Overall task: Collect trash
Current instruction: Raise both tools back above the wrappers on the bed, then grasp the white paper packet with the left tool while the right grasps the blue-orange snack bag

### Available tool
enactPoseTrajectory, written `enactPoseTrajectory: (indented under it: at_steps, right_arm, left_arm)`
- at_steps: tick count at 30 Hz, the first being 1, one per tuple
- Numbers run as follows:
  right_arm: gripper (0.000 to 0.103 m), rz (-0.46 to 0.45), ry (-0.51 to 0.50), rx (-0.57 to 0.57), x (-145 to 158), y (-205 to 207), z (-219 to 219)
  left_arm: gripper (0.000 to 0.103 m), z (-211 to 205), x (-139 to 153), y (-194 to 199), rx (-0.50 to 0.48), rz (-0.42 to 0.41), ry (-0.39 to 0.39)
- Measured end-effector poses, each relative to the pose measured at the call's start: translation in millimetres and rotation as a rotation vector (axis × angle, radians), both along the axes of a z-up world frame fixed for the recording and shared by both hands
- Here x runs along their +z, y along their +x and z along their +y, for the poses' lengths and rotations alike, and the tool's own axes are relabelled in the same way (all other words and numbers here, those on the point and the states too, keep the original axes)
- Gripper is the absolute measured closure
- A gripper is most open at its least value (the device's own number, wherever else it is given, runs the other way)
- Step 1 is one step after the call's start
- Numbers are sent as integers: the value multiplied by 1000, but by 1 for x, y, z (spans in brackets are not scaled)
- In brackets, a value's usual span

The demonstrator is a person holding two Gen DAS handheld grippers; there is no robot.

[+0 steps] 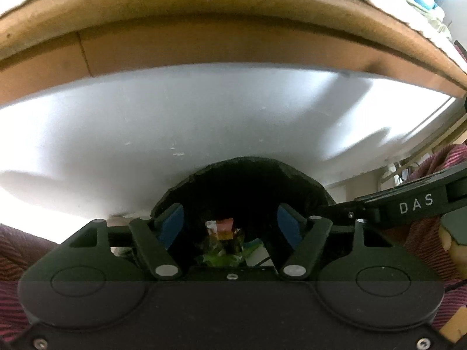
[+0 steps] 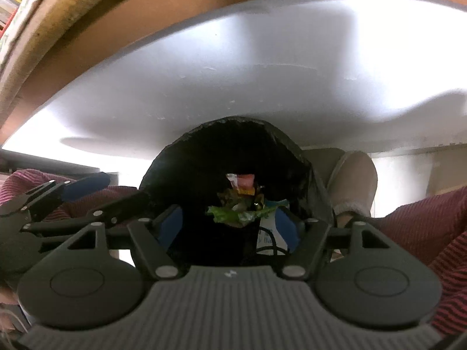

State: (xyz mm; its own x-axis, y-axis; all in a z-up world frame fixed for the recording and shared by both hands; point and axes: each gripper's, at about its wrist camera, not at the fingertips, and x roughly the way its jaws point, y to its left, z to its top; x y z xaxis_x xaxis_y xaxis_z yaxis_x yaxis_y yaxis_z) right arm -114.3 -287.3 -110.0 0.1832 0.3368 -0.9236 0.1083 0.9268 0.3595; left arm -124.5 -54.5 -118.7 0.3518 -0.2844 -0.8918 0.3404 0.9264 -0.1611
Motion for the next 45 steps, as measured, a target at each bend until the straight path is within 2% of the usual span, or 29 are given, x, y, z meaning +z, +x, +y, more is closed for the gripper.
enactPoseTrajectory:
  at_steps: [9, 14, 17, 20, 24, 27, 31, 34, 37, 40, 45]
  right_arm:
    - [22, -30, -8, 13, 11, -4, -1]
    - [20, -95, -21, 60, 35, -14, -1]
    - [19, -141, 16, 77, 56, -20, -6]
    - [15, -196, 62, 133, 82, -26, -5]
    - [14, -314, 106, 222, 122, -26, 0]
    - [13, -414, 96, 244, 149, -18, 2]
    - [13, -536, 29, 244, 172, 0, 8]
    - [13, -644, -53, 234, 183, 14, 16]
    - [13, -740, -119, 210, 191, 31, 24]
    - [13, -794, -125, 173, 197, 54, 25]
    - [13, -809, -118, 136, 200, 102, 33]
  left_arm:
    - [31, 4, 12, -1, 5, -22, -6]
    - [30, 11, 35, -9, -2, -71, -7]
    - [28, 18, 58, -16, 2, -122, -36]
    - [24, 26, 86, -24, -2, -187, -97]
    - [22, 38, 127, -28, 9, -306, -142]
    - [21, 45, 152, -25, 36, -396, -151]
    - [20, 54, 172, -6, 100, -495, -116]
    - [20, 58, 181, 11, 201, -584, -106]
    - [12, 66, 182, 29, 311, -660, -146]
    - [11, 71, 183, 56, 357, -651, -173]
    - [10, 72, 177, 105, 403, -631, -150]
